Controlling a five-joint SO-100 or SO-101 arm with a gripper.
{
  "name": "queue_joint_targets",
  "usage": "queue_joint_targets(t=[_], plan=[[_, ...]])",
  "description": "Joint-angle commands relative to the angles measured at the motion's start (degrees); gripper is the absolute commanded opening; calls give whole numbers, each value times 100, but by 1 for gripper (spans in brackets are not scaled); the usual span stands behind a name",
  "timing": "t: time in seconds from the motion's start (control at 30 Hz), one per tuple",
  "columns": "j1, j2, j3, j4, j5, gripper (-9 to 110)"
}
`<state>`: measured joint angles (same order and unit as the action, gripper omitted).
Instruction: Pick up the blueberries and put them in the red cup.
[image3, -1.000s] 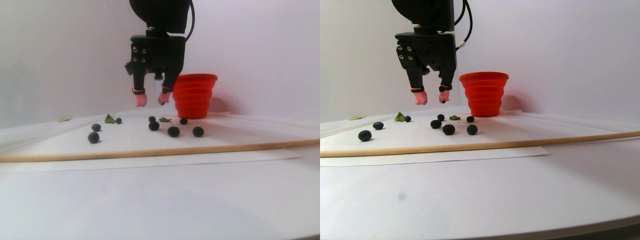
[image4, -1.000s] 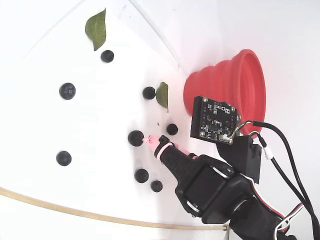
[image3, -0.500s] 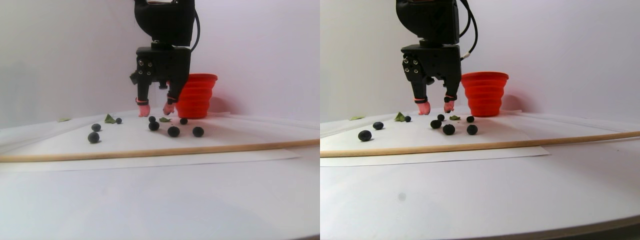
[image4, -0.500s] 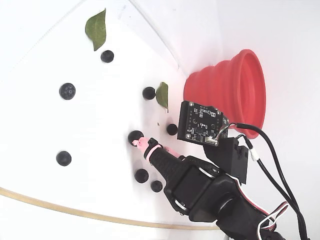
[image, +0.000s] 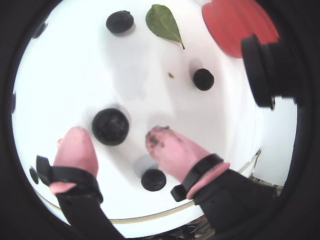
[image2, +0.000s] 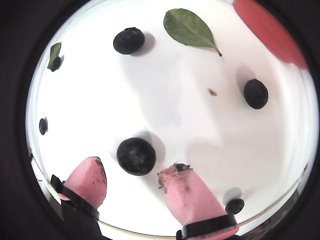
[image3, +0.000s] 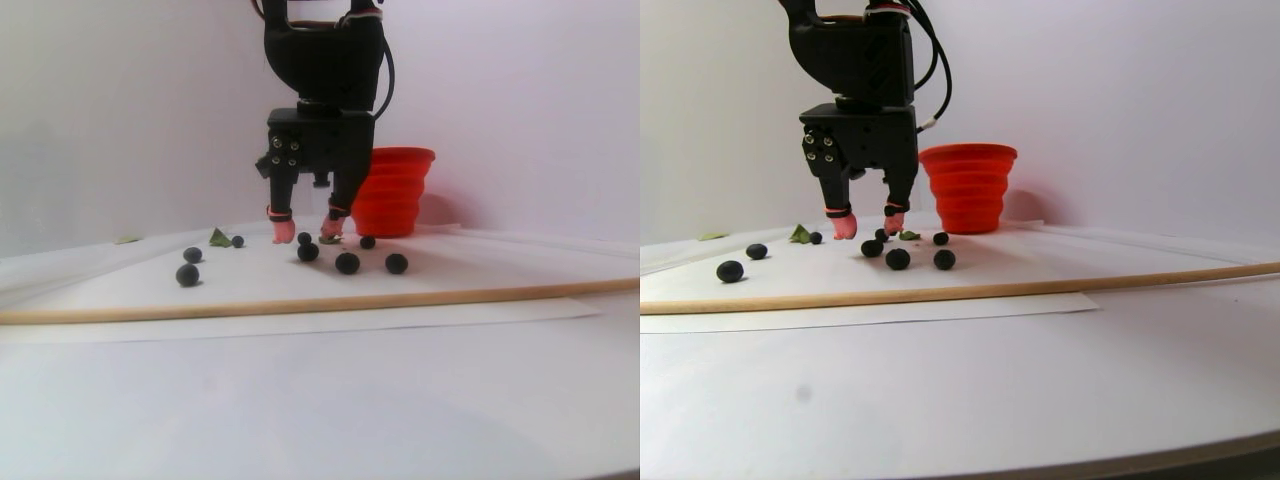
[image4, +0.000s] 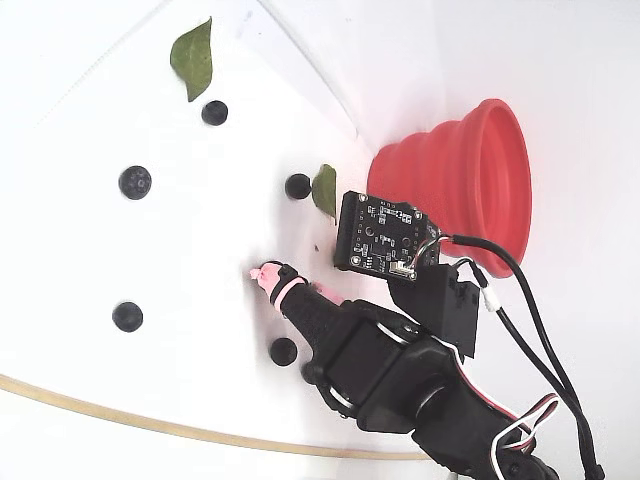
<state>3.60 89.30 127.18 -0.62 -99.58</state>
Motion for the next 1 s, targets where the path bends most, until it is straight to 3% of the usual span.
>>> queue_joint_targets(t=[0.0,0.97], plan=[[-70,35,-413,-193,70,21],[-62,-554,-580,-606,53,20]])
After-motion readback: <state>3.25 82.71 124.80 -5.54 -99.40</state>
